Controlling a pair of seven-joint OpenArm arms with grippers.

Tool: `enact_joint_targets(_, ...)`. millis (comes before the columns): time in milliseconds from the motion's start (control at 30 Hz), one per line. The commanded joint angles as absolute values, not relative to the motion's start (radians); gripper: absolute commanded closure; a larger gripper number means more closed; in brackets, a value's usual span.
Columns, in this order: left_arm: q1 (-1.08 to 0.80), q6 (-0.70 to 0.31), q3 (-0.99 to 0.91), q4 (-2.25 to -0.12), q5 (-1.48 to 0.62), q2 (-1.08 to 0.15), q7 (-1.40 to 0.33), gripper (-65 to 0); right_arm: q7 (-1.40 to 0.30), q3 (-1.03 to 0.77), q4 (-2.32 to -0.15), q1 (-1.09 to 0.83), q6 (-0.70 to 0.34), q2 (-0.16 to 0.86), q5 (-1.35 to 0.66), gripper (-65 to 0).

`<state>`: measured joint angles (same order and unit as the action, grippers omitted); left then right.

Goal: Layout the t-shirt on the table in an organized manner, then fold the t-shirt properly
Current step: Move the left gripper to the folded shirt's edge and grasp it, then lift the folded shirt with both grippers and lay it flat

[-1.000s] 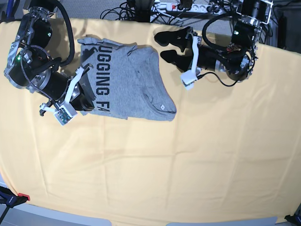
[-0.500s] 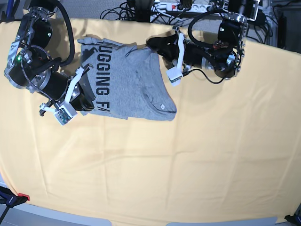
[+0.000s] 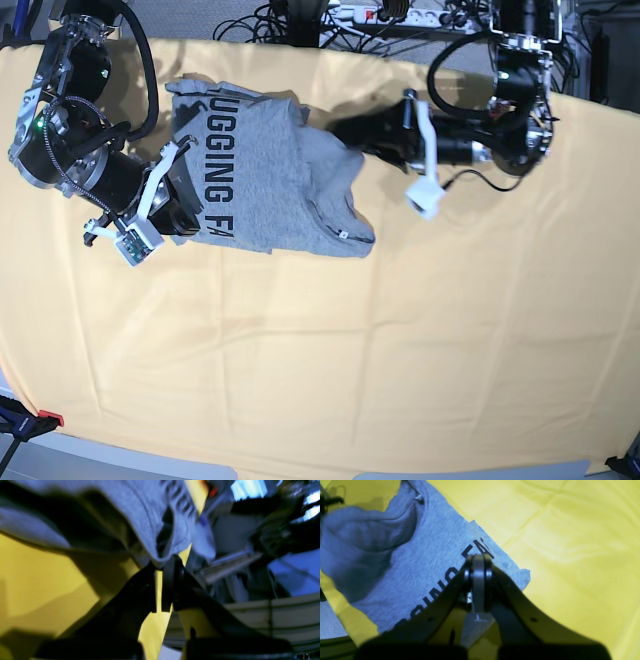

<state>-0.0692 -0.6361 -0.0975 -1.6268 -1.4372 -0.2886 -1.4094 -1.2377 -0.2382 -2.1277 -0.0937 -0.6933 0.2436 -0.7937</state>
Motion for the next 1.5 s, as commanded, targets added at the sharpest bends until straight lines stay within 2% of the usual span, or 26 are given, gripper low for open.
enact_joint_targets(0,-0.058,-0.635,-0.115,-1.644,-1.468,-0.3,-1.396,0.0,-1.211,-0.242,-2.142,-0.08,-0.698,0.253,-0.812,0.0)
enact_joint_targets(433,-0.172,-0.635,-0.152,-1.644,-1.469,-0.306,-1.396,0.0,-1.211,-0.242,-2.142,-0.08,-0.698,0.253,-0.812,0.0)
enact_joint_targets(767,-0.152,-0.635,-0.152,-1.644,-1.472,-0.429,-1.396,0.0,-1.207,-0.242,-2.142,-0.077,-0.698,0.252,-0.812,0.0)
enact_joint_targets(967,-0.16,-0.635,-0.152,-1.644,-1.484,-0.433,-1.396,-30.1,-1.204,-0.242,-2.142,-0.077,-0.698,0.253,-0.812,0.0)
enact_joint_targets(1033,-0.152,-0.635,-0.152,-1.652,-1.484,-0.439,-1.396,-32.0,-1.204,-0.242,-2.142,-0.076,-0.698,0.253,-0.812,0.0)
enact_joint_targets(1167,-0.113,-0.653,-0.154,-1.706,-1.484,-0.474,-1.396,-31.6,-1.204,-0.242,-2.142,-0.074,-0.698,0.253,-0.811,0.0)
enact_joint_targets(1200,-0.105,-0.665,-0.159,-1.725,-1.484,-0.483,-1.396,-29.6,-1.204,-0.242,-2.142,-0.074,-0.698,0.253,-0.811,0.0)
enact_joint_targets(1233,-0.097,-0.673,-0.162,-1.743,-1.484,-0.49,-1.396,-24.8,-1.203,-0.242,-2.142,-0.074,-0.698,0.253,-0.811,0.0)
enact_joint_targets(1267,-0.089,-0.674,-0.168,-1.759,-1.484,-0.491,-1.396,-16.4,-1.199,-0.242,-2.142,-0.074,-0.698,0.253,-0.81,-4.4)
enact_joint_targets(1300,-0.083,-0.673,-0.17,-1.773,-1.484,-0.49,-1.396,-5.0,-1.182,-0.242,-2.142,-0.074,-0.698,0.253,-0.799,-6.5)
enact_joint_targets(1333,-0.077,-0.673,-0.171,-1.788,-1.484,-0.487,-1.396,0.0,-1.153,-0.242,-2.142,-0.074,-0.698,0.253,-0.773,-5.6)
enact_joint_targets(1400,-0.071,-0.682,-0.17,-1.816,-1.484,-0.48,-1.396,0.0,-1.098,-0.242,-2.14,-0.071,-0.695,0.253,-0.705,0.0)
enact_joint_targets(1467,-0.072,-0.684,-0.17,-1.846,-1.484,-0.474,-1.396,0.0,-1.055,-0.242,-2.139,-0.068,-0.696,0.258,-0.663,0.0)
